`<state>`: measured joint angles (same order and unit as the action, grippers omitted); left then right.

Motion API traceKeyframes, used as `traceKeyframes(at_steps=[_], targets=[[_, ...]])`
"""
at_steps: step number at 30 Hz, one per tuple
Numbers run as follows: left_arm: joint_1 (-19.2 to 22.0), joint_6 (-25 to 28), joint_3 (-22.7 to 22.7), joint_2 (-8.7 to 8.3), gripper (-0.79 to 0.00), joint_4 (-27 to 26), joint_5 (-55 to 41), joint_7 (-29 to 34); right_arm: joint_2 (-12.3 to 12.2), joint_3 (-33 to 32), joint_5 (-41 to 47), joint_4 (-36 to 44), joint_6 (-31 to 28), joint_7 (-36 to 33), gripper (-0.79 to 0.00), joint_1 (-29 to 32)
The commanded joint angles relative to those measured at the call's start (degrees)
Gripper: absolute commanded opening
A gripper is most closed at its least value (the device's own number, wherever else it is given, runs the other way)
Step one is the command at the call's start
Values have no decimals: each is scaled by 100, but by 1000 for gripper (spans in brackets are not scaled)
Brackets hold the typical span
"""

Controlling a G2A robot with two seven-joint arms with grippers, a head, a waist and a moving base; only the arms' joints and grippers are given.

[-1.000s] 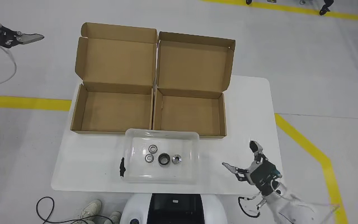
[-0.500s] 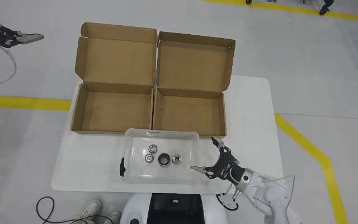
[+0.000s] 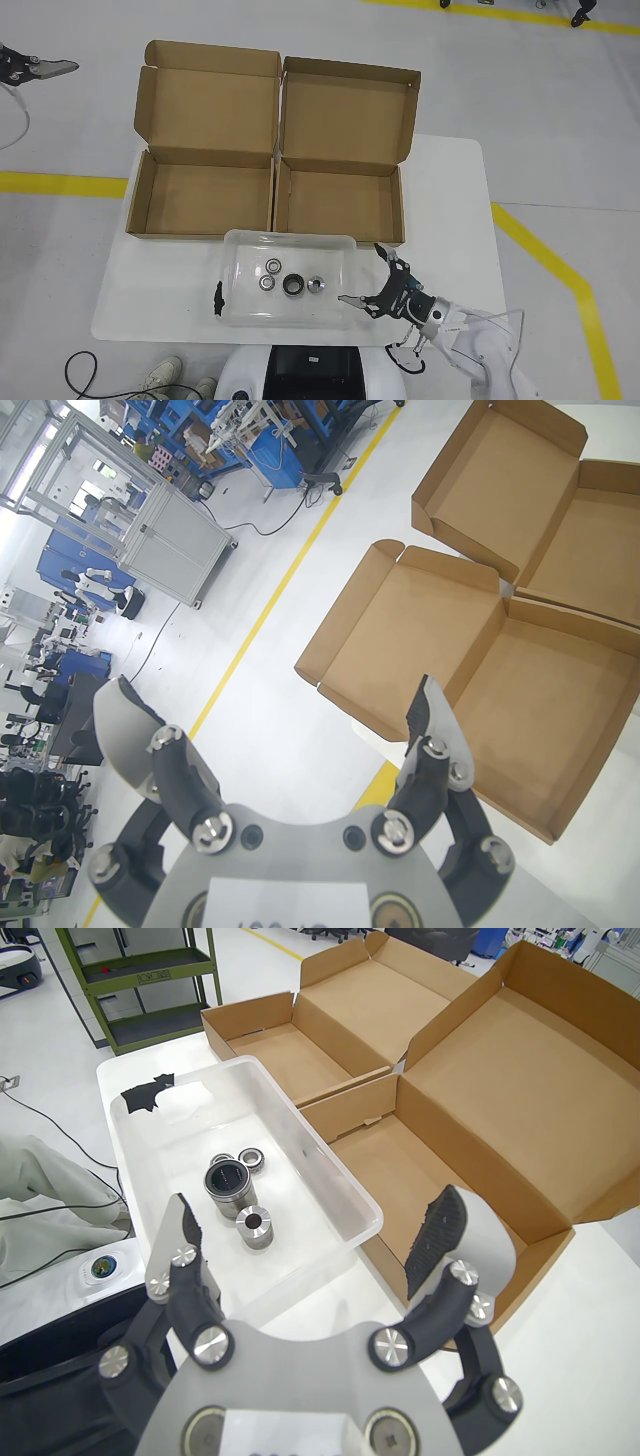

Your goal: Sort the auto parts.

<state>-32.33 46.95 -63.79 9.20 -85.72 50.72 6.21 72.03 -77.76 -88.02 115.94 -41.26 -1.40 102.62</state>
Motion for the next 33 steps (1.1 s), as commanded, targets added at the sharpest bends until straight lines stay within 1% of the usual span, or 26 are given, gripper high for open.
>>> traceKeyframes(at_steps=[1, 7, 9, 11, 15, 17, 21, 26, 27, 28, 29, 32, 33], targets=[[0, 0, 0, 0, 0, 0, 0, 0, 0, 0, 0, 0, -1, 0, 0, 0], [0, 0, 0, 0, 0, 0, 0, 0, 0, 0, 0, 0, -1, 0, 0, 0], [0, 0, 0, 0, 0, 0, 0, 0, 1, 78, -40, 43, 38, -118, 0, -81], [0, 0, 0, 0, 0, 0, 0, 0, -1, 287, -140, 123, -107, -428, 0, -302], [0, 0, 0, 0, 0, 0, 0, 0, 18, 812, -275, 174, -424, -1294, 0, -897], [0, 0, 0, 0, 0, 0, 0, 0, 52, 1143, -265, 154, -439, -1848, 0, -1206], [0, 0, 0, 0, 0, 0, 0, 0, 142, 1704, 62, 9, -331, -2751, 0, -1781], [0, 0, 0, 0, 0, 0, 0, 0, 237, 2284, 432, -290, -282, -3392, 0, -2317], [0, 0, 0, 0, 0, 0, 0, 0, 253, 2391, 469, -347, -275, -3507, -18, -2402], [0, 0, 0, 0, 0, 0, 0, 0, 268, 2492, 492, -406, -255, -3625, -68, -2476], [0, 0, 0, 0, 0, 0, 0, 0, 284, 2583, 513, -452, -207, -3722, -86, -2543], [0, 0, 0, 0, 0, 0, 0, 0, 323, 2780, 525, -621, -6, -3922, -77, -2700], [0, 0, 0, 0, 0, 0, 0, 0, 333, 2818, 546, -664, 63, -3922, -86, -2734]])
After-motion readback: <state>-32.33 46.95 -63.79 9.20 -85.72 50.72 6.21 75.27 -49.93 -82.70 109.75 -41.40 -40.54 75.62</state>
